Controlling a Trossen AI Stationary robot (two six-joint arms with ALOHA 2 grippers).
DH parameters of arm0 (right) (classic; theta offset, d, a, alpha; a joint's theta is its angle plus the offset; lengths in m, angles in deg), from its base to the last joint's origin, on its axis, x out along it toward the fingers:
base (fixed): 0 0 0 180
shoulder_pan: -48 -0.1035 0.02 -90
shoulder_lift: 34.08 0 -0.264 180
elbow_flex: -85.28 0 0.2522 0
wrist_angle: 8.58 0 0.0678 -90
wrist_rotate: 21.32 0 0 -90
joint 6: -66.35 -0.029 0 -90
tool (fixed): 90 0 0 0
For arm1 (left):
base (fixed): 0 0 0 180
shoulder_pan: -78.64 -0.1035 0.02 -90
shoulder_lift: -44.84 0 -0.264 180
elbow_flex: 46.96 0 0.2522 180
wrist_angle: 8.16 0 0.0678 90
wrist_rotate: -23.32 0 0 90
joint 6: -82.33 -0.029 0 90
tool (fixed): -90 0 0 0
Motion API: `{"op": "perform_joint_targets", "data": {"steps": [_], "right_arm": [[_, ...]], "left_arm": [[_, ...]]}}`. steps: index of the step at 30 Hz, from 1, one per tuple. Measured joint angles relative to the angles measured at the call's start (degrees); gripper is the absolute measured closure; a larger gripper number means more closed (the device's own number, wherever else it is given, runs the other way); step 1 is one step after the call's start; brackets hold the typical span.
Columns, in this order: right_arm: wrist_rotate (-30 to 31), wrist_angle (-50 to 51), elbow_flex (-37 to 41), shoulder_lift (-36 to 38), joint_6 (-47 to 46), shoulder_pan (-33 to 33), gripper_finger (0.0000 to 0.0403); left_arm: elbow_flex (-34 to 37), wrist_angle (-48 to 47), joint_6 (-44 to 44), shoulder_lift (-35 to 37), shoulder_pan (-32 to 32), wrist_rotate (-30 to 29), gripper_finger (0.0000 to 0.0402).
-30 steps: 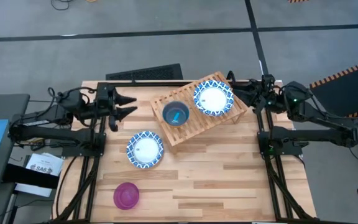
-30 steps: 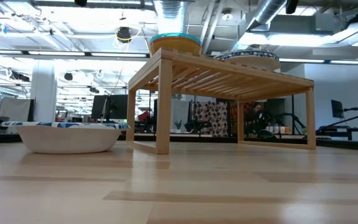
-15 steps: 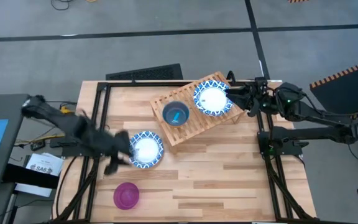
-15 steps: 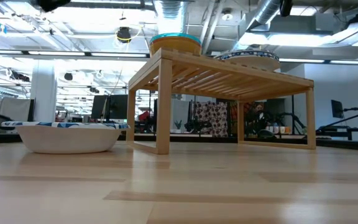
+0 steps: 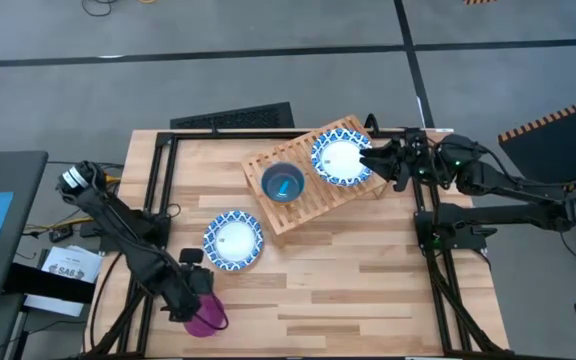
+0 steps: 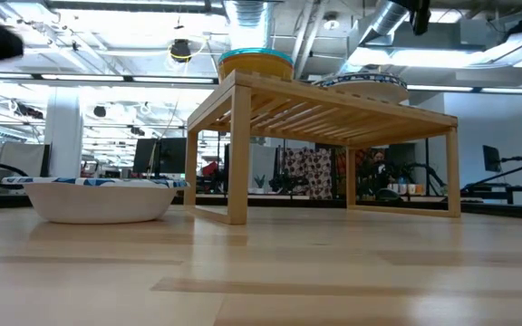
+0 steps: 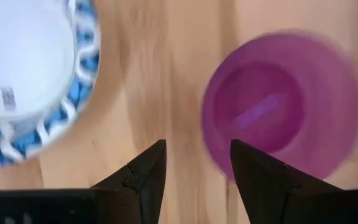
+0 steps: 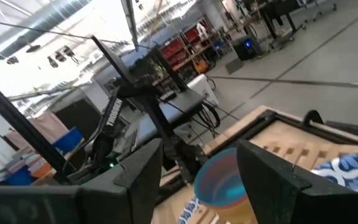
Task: Place and stack bowls onto a shelf
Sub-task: Stack the purple bowl on top of the blue bowl on the shelf
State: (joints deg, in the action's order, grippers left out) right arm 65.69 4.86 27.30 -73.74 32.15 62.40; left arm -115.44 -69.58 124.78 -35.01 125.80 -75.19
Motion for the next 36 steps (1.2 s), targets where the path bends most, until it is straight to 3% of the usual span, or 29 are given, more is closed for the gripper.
{"op": "perform_joint_targets", "data": {"steps": [9,16,20,25,31,36], "right_arm": [[0.0,1.4,0.0,0.0,0.2,0.0,0.0171],[0.0,3.3,0.0,0.0,0.4,0.0,0.0171],[0.0,4.1,0.0,0.0,0.4,0.0,0.0171],[0.0,5.2,0.0,0.0,1.4,0.0,0.0171],[0.0,5.3,0.0,0.0,1.9,0.0,0.0171],[0.0,5.9,0.0,0.0,1.9,0.0,0.0171]], "left_arm": [[8.8,11.8,7.9,-0.8,0.0,5.2,0.0240],[13.3,14.4,13.9,-0.8,0.0,6.5,0.0240],[13.8,15.3,15.1,-0.8,-0.1,10.8,0.0275],[12.2,15.2,13.9,-0.8,-2.0,17.0,0.0386],[5.7,9.4,10.8,3.0,-6.1,21.8,0.0401],[-5.7,-6.1,6.6,9.7,-12.9,20.6,0.0401]]}}
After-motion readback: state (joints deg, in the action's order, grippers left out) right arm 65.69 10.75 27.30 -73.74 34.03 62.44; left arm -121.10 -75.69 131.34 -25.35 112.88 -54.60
